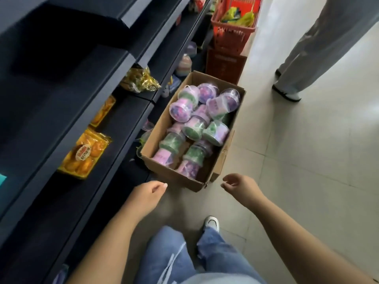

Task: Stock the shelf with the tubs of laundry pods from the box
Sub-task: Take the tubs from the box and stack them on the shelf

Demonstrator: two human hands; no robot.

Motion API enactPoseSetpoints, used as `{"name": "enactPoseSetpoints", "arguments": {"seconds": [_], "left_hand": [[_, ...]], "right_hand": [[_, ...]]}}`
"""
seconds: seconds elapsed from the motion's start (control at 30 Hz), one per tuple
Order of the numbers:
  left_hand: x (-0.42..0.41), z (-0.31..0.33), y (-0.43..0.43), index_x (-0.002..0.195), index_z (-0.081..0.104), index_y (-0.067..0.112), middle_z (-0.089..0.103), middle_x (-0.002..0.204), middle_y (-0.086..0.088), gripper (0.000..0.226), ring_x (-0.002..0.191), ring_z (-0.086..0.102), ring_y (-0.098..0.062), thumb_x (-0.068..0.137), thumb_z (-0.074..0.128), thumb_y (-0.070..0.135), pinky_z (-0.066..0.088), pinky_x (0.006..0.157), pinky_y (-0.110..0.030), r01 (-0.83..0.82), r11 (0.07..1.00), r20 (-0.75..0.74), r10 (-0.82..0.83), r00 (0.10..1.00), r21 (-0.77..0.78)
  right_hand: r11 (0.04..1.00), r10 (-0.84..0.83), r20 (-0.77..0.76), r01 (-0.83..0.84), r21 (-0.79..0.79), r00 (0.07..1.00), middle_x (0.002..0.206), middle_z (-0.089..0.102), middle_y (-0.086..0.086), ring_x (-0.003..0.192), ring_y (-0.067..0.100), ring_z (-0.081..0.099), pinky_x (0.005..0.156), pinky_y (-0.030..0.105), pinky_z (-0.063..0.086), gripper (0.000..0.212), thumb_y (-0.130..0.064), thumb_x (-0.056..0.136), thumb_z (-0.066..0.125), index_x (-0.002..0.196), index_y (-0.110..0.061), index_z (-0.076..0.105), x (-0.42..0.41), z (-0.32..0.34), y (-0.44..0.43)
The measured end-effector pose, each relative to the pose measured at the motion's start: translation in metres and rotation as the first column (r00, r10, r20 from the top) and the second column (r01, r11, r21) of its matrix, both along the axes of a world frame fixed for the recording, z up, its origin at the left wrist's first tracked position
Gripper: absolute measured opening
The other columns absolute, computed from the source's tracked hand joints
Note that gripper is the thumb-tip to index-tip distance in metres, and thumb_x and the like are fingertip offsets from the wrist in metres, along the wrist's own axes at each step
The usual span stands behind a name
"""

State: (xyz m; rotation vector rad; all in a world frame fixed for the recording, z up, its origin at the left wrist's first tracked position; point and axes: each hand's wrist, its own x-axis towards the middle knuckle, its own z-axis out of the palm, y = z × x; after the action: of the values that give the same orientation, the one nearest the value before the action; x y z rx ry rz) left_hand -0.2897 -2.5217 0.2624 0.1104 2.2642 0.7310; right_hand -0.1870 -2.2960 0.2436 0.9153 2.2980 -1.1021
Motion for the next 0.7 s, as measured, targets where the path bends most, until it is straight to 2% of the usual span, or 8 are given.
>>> {"name": "enactPoseSetpoints", "arguments": {"seconds": [0.13,0.23,0.4,0.53,0.6,0.7], "left_hand": [[-0.031,-0.032,0.021,0.096,0.066,0.012,0.066,0.094,-0.006,0.023,0.091,0.058,-0.021,0.094,0.048,0.026,0.04,0.078,-0.026,-0.011,0.999,0.075,0.013,0.997,-0.03],[-0.062,-0.063,0.034,0.082,0.062,0.016,0.068,0.096,-0.011,0.022,0.094,0.061,-0.027,0.094,0.047,0.026,0.044,0.086,-0.032,0.049,0.998,0.157,-0.042,0.987,-0.041],[-0.134,-0.112,0.053,0.069,0.057,0.019,0.068,0.096,-0.018,0.027,0.095,0.062,-0.031,0.094,0.047,0.024,0.045,0.085,-0.034,0.171,0.982,0.27,-0.145,0.952,-0.076],[-0.199,-0.145,0.062,0.082,0.066,0.009,0.066,0.099,-0.018,0.024,0.095,0.06,-0.03,0.093,0.049,0.022,0.044,0.084,-0.033,0.168,0.979,0.264,-0.134,0.955,-0.112],[-0.225,-0.16,0.067,0.074,0.06,0.016,0.064,0.093,-0.015,0.024,0.093,0.058,-0.027,0.093,0.047,0.021,0.044,0.086,-0.034,0.136,0.984,0.274,-0.099,0.956,-0.117],[-0.252,-0.191,0.074,0.069,0.055,0.018,0.063,0.081,-0.009,0.028,0.095,0.059,-0.032,0.094,0.046,0.025,0.045,0.095,-0.044,0.042,0.987,0.317,0.01,0.948,-0.154]], "right_hand": [[1.0,0.002,0.102,0.0,-0.015,0.995,0.115,0.066,0.004,0.105,0.02,0.06,0.09,0.031,0.048,0.03,-0.03,0.089,0.057,0.115,-0.014,0.061,-0.028,-0.027,0.015],[0.999,-0.017,0.193,0.023,-0.028,0.981,0.117,0.064,0.006,0.107,0.021,0.059,0.089,0.028,0.044,0.035,-0.032,0.089,0.057,0.12,-0.014,0.058,-0.049,-0.045,0.02],[0.981,-0.17,0.293,0.188,-0.036,0.941,0.124,0.061,0.008,0.113,0.022,0.056,0.089,0.024,0.04,0.038,-0.028,0.09,0.057,0.123,-0.01,0.056,-0.088,-0.072,0.023],[0.962,-0.242,0.326,0.269,-0.038,0.914,0.126,0.059,0.008,0.115,0.023,0.055,0.087,0.023,0.038,0.039,-0.027,0.09,0.058,0.124,-0.009,0.055,-0.13,-0.098,0.027],[0.95,-0.285,0.314,0.31,-0.031,0.906,0.127,0.059,0.009,0.116,0.023,0.054,0.089,0.023,0.038,0.041,-0.026,0.089,0.06,0.125,-0.008,0.054,-0.151,-0.108,0.034],[0.942,-0.316,0.292,0.336,-0.021,0.903,0.131,0.055,0.01,0.119,0.023,0.052,0.093,0.026,0.038,0.045,-0.025,0.088,0.062,0.128,-0.008,0.051,-0.181,-0.129,0.05]]}}
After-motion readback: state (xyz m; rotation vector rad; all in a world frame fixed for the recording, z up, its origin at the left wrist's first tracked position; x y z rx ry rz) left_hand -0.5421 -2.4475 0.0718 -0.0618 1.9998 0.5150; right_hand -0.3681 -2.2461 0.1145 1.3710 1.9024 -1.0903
